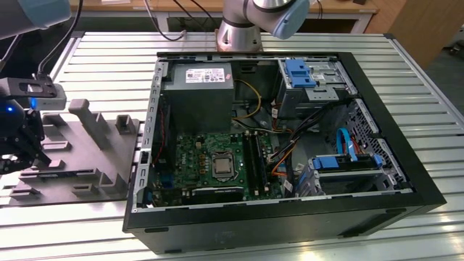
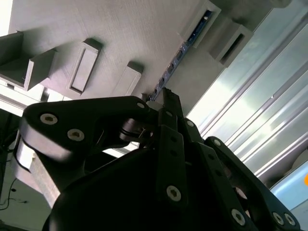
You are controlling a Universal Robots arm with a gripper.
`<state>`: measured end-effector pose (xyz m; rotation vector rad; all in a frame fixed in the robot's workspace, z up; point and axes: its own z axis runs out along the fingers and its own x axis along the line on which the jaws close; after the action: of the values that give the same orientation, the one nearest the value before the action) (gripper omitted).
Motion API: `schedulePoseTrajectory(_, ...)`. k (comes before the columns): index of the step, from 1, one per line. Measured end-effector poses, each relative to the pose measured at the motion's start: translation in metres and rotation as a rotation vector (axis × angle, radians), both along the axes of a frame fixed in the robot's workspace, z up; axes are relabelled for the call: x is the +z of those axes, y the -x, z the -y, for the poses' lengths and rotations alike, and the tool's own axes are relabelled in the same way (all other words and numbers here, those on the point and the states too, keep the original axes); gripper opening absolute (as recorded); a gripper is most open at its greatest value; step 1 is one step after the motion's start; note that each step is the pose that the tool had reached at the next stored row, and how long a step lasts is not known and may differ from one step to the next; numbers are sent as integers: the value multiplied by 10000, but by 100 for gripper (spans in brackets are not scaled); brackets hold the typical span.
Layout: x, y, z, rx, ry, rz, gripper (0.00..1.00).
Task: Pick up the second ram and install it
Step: 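Pick up the second ram and move it above second insertion slot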
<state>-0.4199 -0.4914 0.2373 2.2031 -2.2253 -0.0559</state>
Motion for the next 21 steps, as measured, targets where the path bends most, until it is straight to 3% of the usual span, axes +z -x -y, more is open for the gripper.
schedulePoseTrajectory(21,-170,4,7,204,1,-1,10)
